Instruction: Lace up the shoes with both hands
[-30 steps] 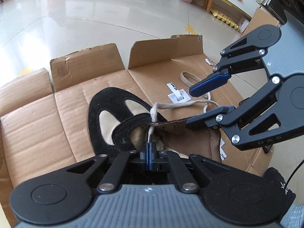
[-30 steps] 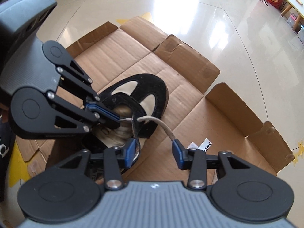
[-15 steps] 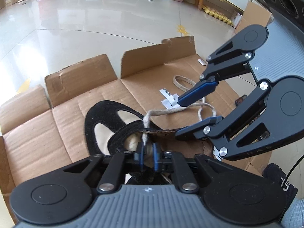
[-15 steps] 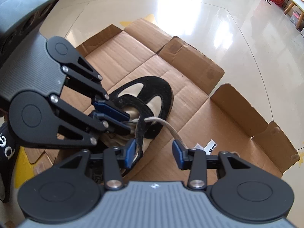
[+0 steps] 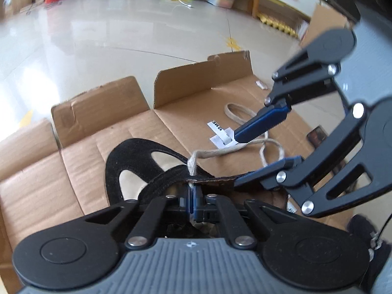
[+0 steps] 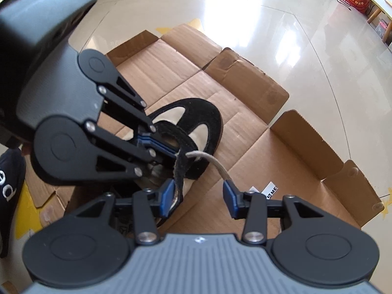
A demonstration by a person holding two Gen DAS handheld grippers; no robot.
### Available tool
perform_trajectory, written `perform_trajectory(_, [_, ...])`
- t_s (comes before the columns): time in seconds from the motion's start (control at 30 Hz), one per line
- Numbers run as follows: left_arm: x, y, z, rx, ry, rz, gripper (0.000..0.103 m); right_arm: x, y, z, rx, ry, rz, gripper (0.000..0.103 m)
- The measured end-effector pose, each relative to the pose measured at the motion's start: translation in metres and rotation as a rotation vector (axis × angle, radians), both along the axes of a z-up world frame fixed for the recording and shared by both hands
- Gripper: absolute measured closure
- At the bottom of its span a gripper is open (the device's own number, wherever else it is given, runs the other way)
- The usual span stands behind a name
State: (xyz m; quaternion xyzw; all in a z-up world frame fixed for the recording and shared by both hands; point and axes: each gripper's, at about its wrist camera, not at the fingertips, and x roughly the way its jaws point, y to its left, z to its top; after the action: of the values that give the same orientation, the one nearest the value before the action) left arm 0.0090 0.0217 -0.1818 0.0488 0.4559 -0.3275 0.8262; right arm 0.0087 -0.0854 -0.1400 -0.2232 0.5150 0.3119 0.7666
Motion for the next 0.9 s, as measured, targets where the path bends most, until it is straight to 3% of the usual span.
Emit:
perform_trajectory(0.33, [-0.024, 0.026, 0.03, -0.029, -0.033, 0.039, 0.103, -0.007, 0.006, -0.005, -0.058, -0.052, 0.046, 0.054])
perform_trajectory(0.43, [-0.028, 0.033, 0.033, -0.01, -0.025, 0.042, 0.103, -0.021, 0.016, -0.005, -0.077, -0.136, 0.165, 0.059])
perform_trajectory(0.53, [-0.027, 0.033, 0.035, 0.018, -0.001, 0.047, 0.102, -0.048, 0.032, -0.013, -0.175, -0.304, 0.394, 0.067])
perform_trajectory(0.67, [-0.03, 0.029, 0.038, 0.049, -0.005, 0.036, 0.099, -0.068, 0.044, -0.025, -0.253, -0.421, 0.611, 0.087])
perform_trajectory(0.83, [-0.033, 0.031, 0.037, 0.077, -0.016, 0.025, 0.091, -0.076, 0.056, -0.036, -0.347, -0.49, 0.823, 0.088])
perform_trajectory(0.9, [-0.032, 0.033, 0.036, 0.084, -0.016, 0.029, 0.08, -0.078, 0.06, -0.041, -0.382, -0.492, 0.891, 0.088])
